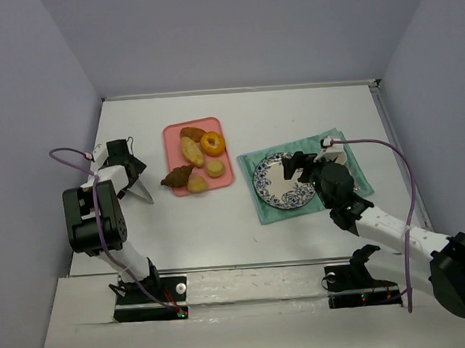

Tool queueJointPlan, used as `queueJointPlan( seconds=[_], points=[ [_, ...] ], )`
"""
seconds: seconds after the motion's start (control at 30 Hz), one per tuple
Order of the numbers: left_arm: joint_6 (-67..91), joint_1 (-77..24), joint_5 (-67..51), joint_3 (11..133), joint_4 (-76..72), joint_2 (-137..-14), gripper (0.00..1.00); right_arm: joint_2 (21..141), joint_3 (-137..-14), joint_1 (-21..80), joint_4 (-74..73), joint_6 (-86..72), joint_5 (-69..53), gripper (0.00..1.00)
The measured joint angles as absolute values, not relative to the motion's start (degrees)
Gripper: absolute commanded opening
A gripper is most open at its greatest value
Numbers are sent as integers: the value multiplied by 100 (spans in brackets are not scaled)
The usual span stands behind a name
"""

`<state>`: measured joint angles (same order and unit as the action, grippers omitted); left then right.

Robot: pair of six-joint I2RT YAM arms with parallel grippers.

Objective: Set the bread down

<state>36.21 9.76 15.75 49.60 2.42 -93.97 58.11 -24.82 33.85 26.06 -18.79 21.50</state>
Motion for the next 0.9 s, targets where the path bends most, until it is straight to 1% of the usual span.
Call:
queueJointPlan(
  seconds=[0.1,0.13,0.2,0.23,0.27,0.3,0.37,0.4,0.43,0.5,0.6,0.7,0.77,0.9],
  points=[
    [3618,943,1824,5284,395,-9697,98,5811,-2482,3385,2598,-1872,2193,100],
    [3592,937,1896,5404,451,-9804,94,5811,-2482,3385,2596,-1861,2206,100],
    [3568,932,1968,5533,484,-9935,83,5811,-2482,3385,2596,-1857,2213,100],
    [3533,932,2014,5618,508,-10016,69,5811,-2482,3385,2593,-1841,2222,100],
    [3496,932,2038,5666,517,-10064,64,5811,-2482,3385,2596,-1837,2231,100],
    [3476,932,2082,5710,521,-10112,56,5811,-2482,3385,2593,-1831,2246,100],
    [3428,932,2112,5745,534,-10151,49,5811,-2482,3385,2593,-1817,2276,100],
    [3420,932,2104,5745,541,-10151,48,5806,-2482,3385,2591,-1817,2290,100],
    [3398,934,2102,5743,541,-10151,43,5798,-2482,3385,2582,-1817,2298,100],
    [3347,934,2073,5673,532,-10090,38,5734,-2482,3385,2558,-1820,2316,100],
    [3284,930,1940,5551,558,-9948,33,5612,-2482,3385,2563,-1820,2340,100],
    [3157,834,1761,5395,729,-9640,33,5579,-2482,3385,2563,-1822,2342,100],
    [3065,701,1697,5358,836,-9362,34,5579,-2482,3385,2561,-1822,2340,100],
    [2775,19,1599,5358,862,-8337,40,5553,-2482,3385,2552,-1828,2311,100]
  ],
)
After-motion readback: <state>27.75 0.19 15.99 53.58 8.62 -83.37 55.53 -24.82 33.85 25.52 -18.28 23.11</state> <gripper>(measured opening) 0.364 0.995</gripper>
